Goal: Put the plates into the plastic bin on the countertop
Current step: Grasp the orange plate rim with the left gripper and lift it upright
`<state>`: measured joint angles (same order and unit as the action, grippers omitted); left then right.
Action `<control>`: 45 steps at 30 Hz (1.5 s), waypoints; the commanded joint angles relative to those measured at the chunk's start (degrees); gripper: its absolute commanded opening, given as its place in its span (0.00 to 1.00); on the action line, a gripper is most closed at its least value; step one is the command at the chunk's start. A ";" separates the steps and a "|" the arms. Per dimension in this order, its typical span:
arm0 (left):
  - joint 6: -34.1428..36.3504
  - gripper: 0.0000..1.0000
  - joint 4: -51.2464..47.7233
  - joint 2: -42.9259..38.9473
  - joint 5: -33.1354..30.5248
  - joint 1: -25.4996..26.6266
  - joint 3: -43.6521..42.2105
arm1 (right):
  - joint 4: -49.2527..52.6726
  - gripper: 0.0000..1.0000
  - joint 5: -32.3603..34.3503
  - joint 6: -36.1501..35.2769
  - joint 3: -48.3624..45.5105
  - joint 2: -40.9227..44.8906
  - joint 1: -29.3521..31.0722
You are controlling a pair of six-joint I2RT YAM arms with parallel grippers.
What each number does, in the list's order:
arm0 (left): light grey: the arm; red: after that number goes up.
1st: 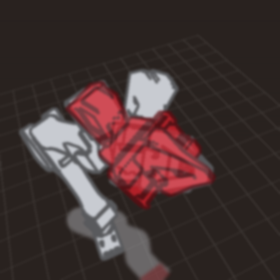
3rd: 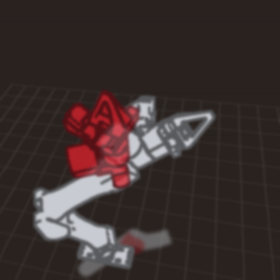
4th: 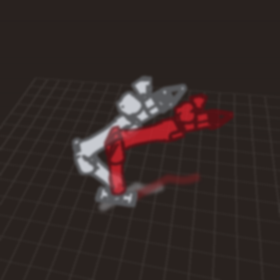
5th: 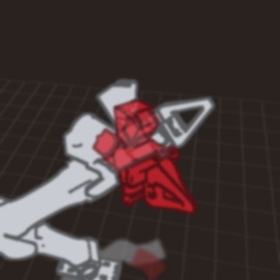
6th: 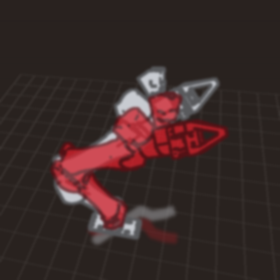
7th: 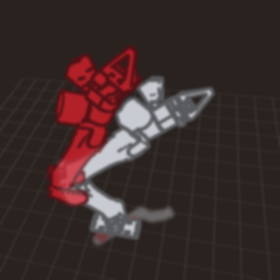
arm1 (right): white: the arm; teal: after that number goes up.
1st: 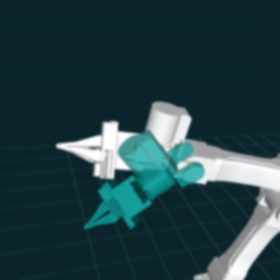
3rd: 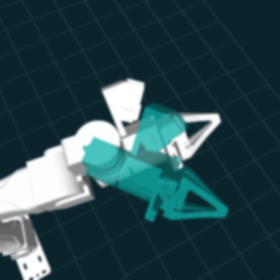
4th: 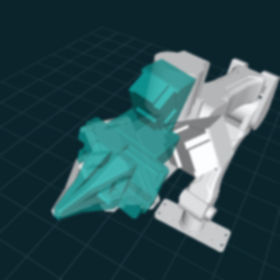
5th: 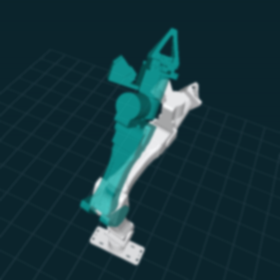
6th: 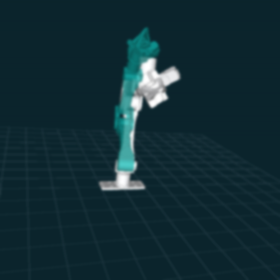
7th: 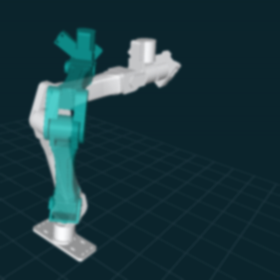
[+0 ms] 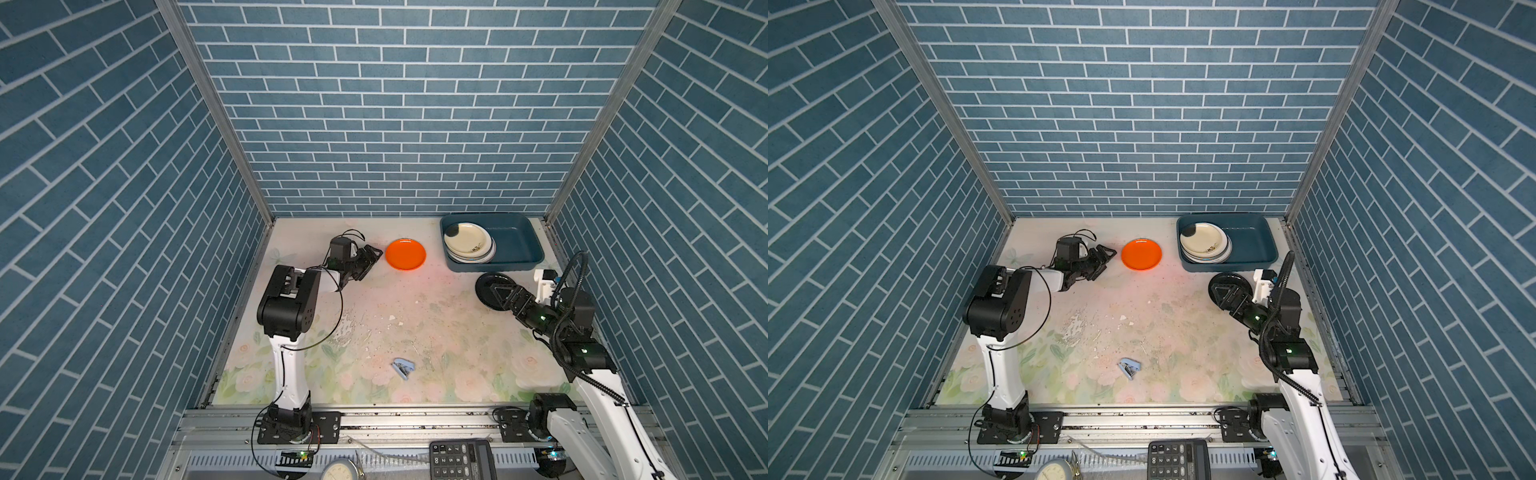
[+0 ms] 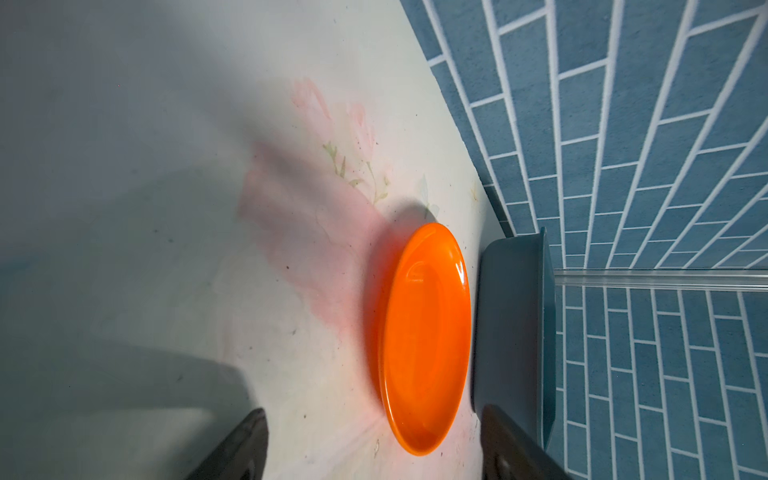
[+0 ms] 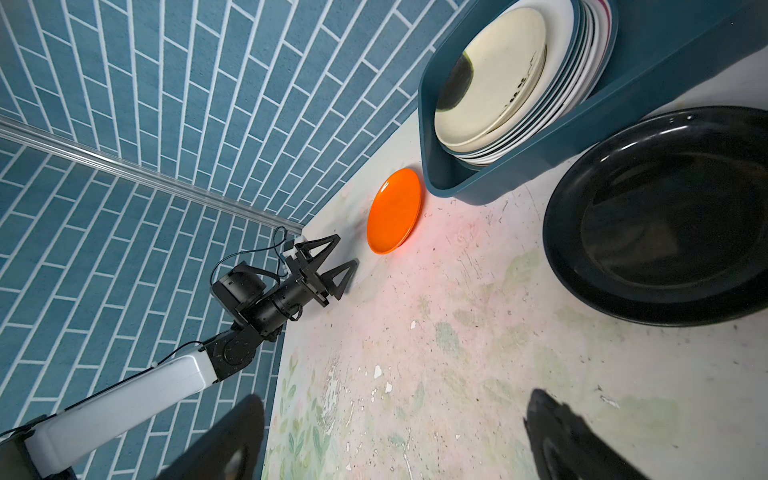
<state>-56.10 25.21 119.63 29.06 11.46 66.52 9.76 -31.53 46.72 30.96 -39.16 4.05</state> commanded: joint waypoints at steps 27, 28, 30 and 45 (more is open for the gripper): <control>4.07 0.57 -14.09 12.54 -1.45 5.30 19.80 | -1.86 0.98 2.86 0.57 -2.92 0.30 -0.15; 4.09 0.56 -14.38 12.92 -1.54 5.37 20.12 | -1.81 0.98 2.94 0.57 -2.99 0.37 -0.19; 4.16 0.51 -14.96 13.38 -1.69 5.50 20.65 | -1.65 0.98 3.19 0.57 -3.01 0.65 -0.14; 5.46 0.10 -18.00 13.55 -2.74 5.63 22.53 | -0.64 0.97 4.78 0.57 -3.10 0.39 -0.13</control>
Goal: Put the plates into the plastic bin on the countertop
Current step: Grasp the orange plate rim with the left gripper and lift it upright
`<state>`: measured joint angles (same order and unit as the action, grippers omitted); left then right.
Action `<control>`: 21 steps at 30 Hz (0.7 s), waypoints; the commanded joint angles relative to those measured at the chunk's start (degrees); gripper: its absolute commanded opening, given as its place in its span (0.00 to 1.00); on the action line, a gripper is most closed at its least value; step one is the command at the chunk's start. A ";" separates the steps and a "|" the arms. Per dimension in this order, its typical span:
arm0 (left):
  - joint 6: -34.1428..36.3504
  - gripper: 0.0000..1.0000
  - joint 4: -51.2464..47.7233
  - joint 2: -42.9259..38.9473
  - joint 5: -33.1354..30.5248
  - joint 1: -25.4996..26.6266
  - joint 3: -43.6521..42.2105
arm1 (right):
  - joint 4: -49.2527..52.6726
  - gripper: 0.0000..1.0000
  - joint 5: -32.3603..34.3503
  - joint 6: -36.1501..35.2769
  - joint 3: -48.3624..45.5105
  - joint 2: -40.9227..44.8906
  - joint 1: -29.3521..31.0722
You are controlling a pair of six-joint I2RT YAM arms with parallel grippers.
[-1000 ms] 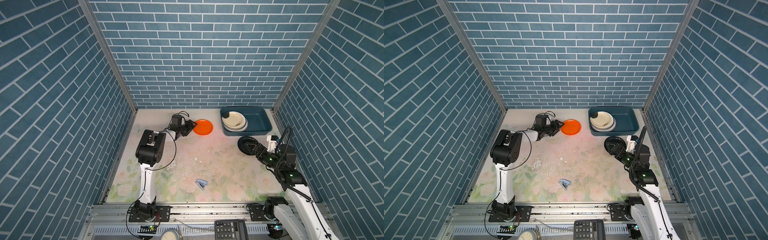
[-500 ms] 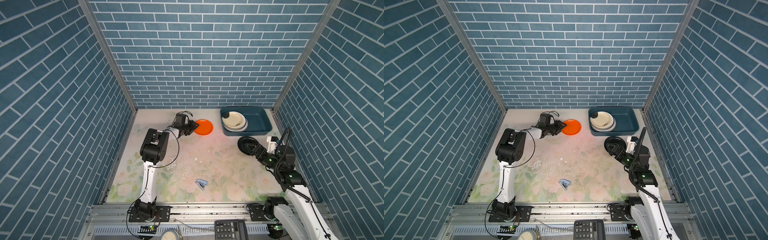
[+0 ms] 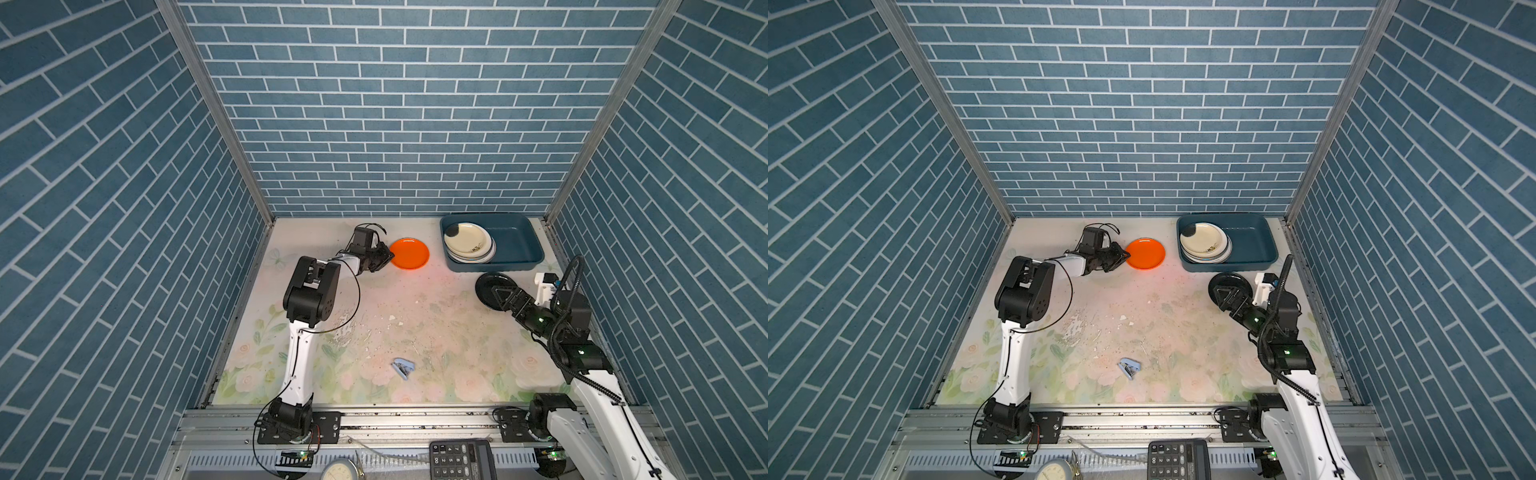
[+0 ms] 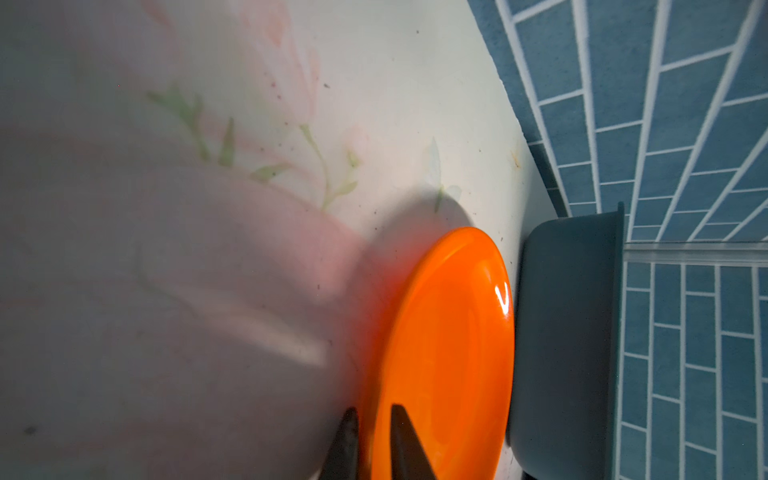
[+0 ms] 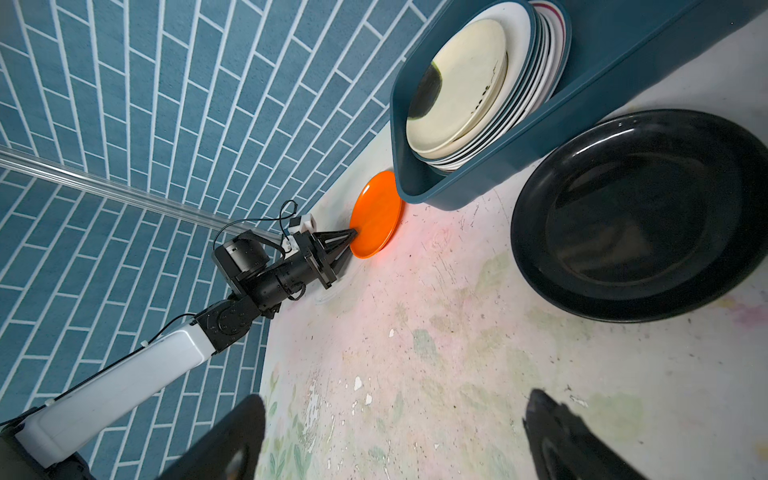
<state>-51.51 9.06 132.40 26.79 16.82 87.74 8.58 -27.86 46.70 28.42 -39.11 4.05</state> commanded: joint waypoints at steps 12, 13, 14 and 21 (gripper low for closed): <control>-0.98 0.00 -1.27 -4.91 0.87 0.15 -1.70 | 5.03 0.97 1.66 0.33 1.54 0.11 -0.18; -1.22 0.00 -0.75 -6.05 1.11 0.17 -2.28 | 5.38 0.97 1.62 0.24 1.71 0.14 -0.18; -1.23 0.00 -0.83 -7.44 1.07 0.14 -3.04 | 5.64 0.97 1.58 0.24 1.89 0.19 -0.16; -0.53 0.00 -1.06 -17.89 0.47 -0.09 -9.14 | 9.03 0.99 2.15 0.19 3.53 0.64 -0.14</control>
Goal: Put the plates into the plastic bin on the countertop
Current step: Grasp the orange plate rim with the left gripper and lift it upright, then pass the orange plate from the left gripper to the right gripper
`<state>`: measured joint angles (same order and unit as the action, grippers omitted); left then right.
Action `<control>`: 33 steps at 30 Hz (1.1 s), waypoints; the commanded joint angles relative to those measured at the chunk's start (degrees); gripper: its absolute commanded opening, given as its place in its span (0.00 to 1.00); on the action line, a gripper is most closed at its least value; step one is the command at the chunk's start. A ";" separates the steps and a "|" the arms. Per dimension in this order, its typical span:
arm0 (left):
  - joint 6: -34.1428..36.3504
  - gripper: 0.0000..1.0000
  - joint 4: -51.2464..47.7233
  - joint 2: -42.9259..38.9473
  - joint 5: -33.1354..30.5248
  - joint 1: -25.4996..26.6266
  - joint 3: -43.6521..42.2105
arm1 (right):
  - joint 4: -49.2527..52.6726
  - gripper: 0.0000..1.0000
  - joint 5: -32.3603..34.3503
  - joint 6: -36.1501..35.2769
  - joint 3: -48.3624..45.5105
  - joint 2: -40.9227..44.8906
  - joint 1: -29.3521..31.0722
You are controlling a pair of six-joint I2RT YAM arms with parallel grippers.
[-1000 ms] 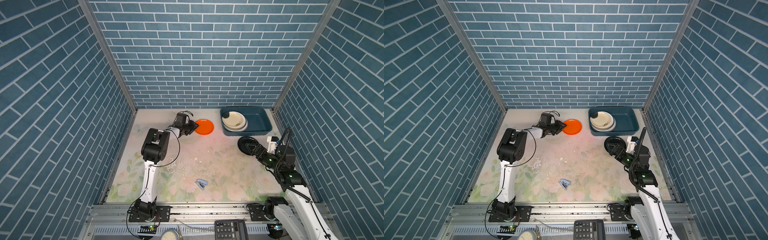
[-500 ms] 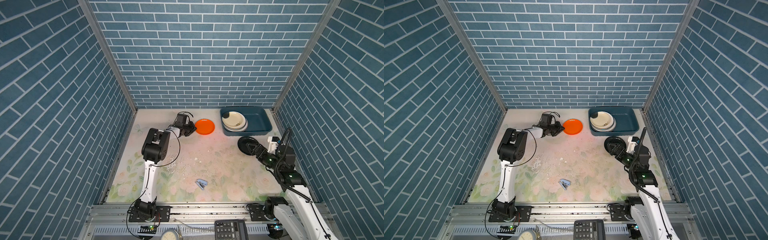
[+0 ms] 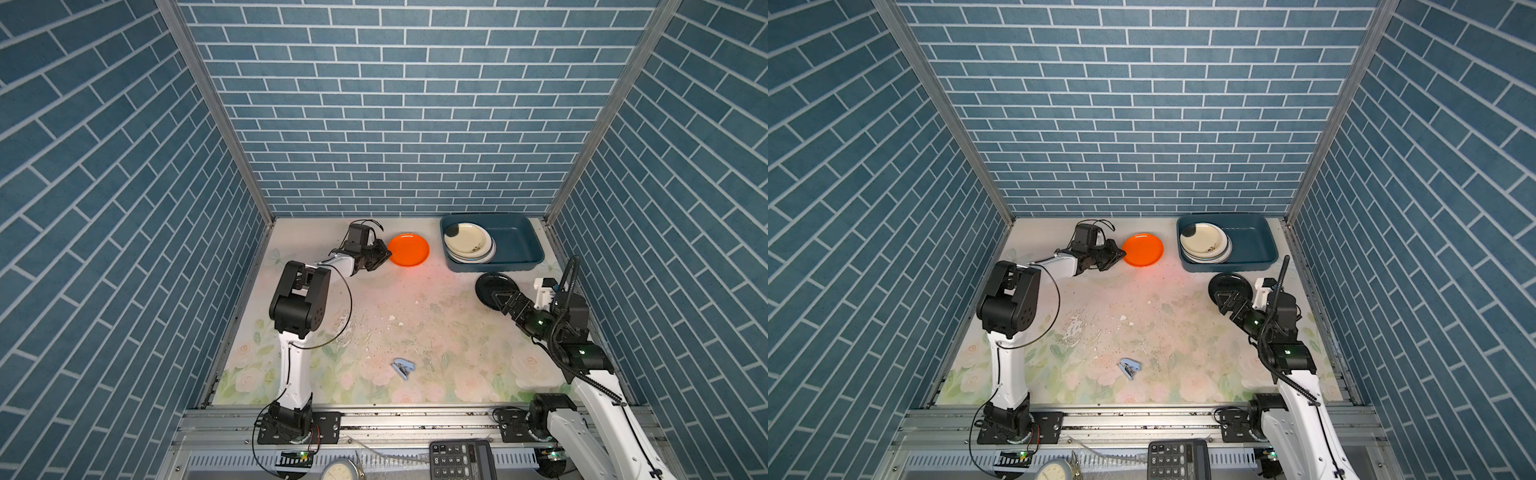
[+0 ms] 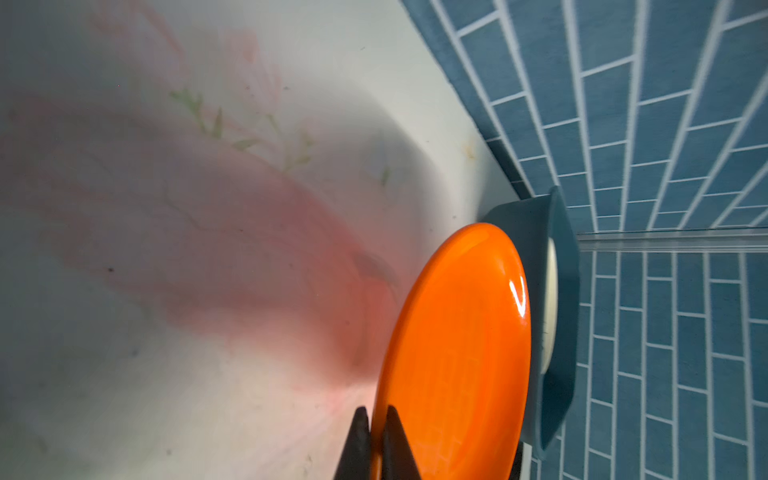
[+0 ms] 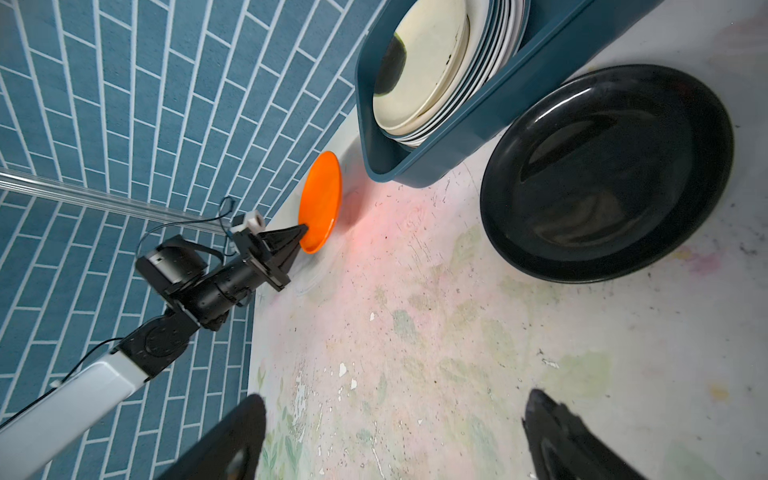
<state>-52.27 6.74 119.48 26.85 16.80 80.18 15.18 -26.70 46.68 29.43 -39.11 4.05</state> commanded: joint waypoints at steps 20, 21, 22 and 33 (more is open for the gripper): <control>0.30 0.00 -0.98 -38.61 -0.08 -0.01 -25.72 | 2.69 0.99 2.22 1.52 6.18 -4.27 -0.19; 0.05 0.00 -1.02 -40.63 -0.59 -0.01 -27.21 | 1.54 0.99 1.98 2.19 6.03 -5.05 -0.18; -0.20 0.00 -0.97 -42.55 -1.04 -0.02 -28.60 | 0.04 0.98 1.19 3.04 6.06 -6.11 -0.18; -1.56 0.00 -1.69 -51.26 -1.31 0.08 -34.56 | -7.57 0.92 -0.22 6.32 12.97 -19.12 7.90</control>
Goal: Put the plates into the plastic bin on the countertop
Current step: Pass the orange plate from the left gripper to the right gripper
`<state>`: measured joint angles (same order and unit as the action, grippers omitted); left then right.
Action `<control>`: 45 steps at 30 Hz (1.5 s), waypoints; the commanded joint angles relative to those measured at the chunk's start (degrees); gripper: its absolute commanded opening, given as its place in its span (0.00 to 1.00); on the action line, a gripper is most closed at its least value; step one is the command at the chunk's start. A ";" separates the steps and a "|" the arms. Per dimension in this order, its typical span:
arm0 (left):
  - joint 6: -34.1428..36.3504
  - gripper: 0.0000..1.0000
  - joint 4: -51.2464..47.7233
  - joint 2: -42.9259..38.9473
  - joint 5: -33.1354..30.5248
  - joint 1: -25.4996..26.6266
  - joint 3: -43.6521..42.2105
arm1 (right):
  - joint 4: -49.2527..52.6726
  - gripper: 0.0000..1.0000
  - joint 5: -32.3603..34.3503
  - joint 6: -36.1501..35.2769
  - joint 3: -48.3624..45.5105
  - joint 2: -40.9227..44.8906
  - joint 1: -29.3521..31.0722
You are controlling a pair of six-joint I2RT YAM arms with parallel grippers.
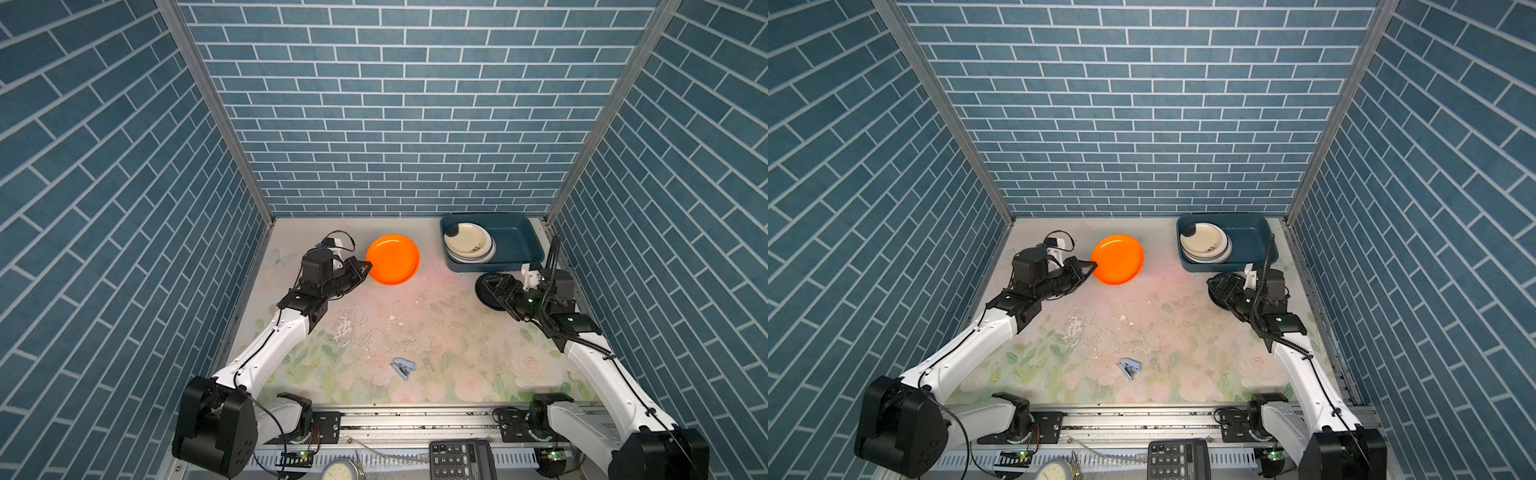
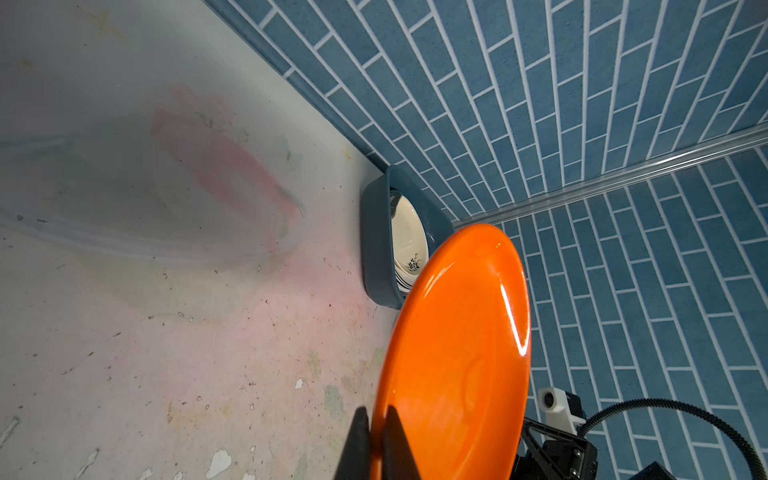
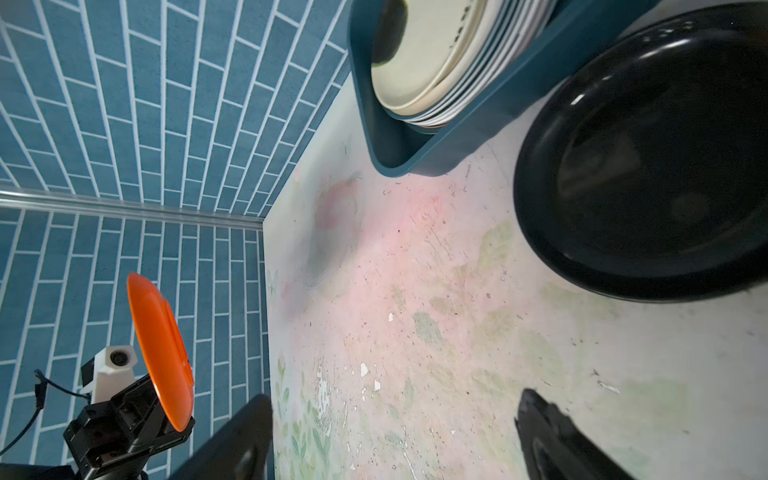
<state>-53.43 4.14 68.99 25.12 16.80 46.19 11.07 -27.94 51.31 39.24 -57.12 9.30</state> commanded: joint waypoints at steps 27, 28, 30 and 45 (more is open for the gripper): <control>7.85 0.00 -6.03 2.29 4.66 0.19 5.96 | -12.76 0.73 5.33 -0.94 22.87 -23.00 23.42; 8.38 0.00 -7.06 2.27 3.98 0.15 6.29 | -13.45 0.73 5.31 -0.90 22.72 -23.24 23.72; 9.15 0.00 -8.18 2.39 4.04 0.17 6.95 | -13.89 0.73 5.44 -0.77 22.88 -23.77 24.38; 6.36 0.00 -3.26 3.36 7.46 0.29 5.69 | -15.56 0.51 6.24 -0.14 22.89 -25.41 26.55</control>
<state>-46.37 -2.52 72.14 31.11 16.82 51.53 -2.24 -22.61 51.13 60.49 -82.32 35.42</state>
